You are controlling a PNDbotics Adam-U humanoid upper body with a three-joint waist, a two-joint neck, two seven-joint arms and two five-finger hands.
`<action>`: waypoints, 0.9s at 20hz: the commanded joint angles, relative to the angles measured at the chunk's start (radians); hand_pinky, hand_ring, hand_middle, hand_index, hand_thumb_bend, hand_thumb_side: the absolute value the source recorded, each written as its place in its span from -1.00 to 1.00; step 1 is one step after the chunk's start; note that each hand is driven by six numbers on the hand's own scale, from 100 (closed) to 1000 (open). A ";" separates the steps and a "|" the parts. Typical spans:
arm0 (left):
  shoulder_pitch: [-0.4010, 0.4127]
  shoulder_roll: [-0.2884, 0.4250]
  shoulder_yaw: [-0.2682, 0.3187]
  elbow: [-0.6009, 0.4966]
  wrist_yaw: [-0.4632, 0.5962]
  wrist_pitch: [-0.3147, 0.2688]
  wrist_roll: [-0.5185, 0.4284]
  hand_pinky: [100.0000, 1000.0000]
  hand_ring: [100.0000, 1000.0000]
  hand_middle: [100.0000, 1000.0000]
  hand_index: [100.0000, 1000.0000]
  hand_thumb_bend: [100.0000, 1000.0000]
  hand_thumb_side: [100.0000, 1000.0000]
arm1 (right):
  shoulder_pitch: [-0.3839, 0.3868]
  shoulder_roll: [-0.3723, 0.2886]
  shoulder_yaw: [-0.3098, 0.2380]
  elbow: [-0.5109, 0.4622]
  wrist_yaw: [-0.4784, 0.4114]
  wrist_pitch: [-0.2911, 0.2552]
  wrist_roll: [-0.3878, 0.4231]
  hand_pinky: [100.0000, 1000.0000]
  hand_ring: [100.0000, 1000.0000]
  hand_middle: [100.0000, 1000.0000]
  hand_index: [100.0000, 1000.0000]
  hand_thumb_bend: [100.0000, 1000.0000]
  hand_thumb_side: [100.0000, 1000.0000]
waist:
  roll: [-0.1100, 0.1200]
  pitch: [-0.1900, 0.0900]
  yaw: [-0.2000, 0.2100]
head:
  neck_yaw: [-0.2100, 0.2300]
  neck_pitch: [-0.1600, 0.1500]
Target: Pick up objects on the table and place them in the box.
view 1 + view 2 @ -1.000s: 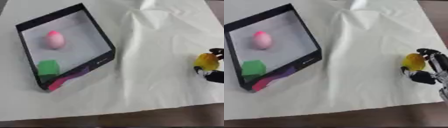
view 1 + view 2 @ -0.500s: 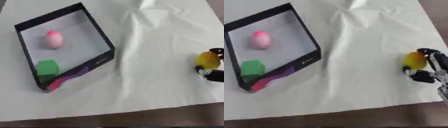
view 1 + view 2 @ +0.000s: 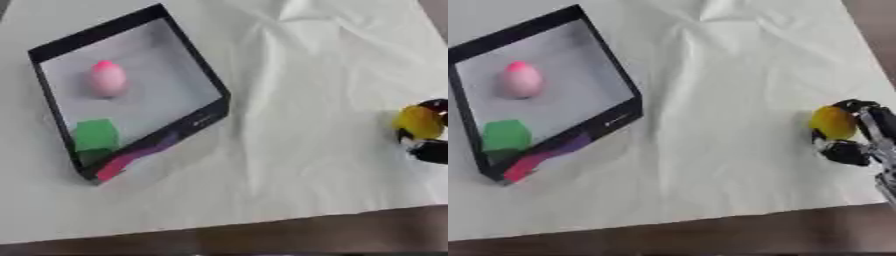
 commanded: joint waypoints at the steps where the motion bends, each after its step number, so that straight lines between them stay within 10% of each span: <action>1: -0.012 0.022 0.007 -0.005 -0.001 -0.003 -0.003 0.36 0.08 0.52 0.63 -0.35 -0.04 | 0.004 -0.031 -0.019 -0.034 -0.025 -0.010 -0.021 0.58 0.17 0.16 0.44 -0.91 -1.00 | 0.011 -0.004 -0.001 | 0.001 -0.002; 5: -0.010 0.025 0.009 -0.005 -0.002 -0.004 -0.002 0.36 0.08 0.52 0.63 -0.36 -0.04 | 0.004 -0.034 -0.037 -0.036 -0.042 -0.047 -0.057 0.58 0.16 0.16 0.43 -1.00 -0.78 | 0.009 -0.007 -0.002 | 0.004 -0.002; 11: -0.008 0.030 0.009 -0.006 -0.004 -0.004 -0.003 0.36 0.08 0.52 0.64 -0.36 -0.05 | -0.044 -0.105 -0.072 -0.036 -0.086 -0.172 -0.165 0.59 0.09 0.10 0.39 -0.99 -1.00 | 0.006 -0.015 -0.002 | 0.008 -0.002; 18: -0.009 0.037 0.000 -0.012 -0.010 -0.004 -0.016 0.37 0.09 0.52 0.64 -0.36 -0.07 | -0.422 -0.391 0.006 -0.036 -0.256 -0.373 -0.119 0.56 0.09 0.10 0.38 -0.93 -1.00 | 0.002 -0.049 0.004 | -0.013 -0.002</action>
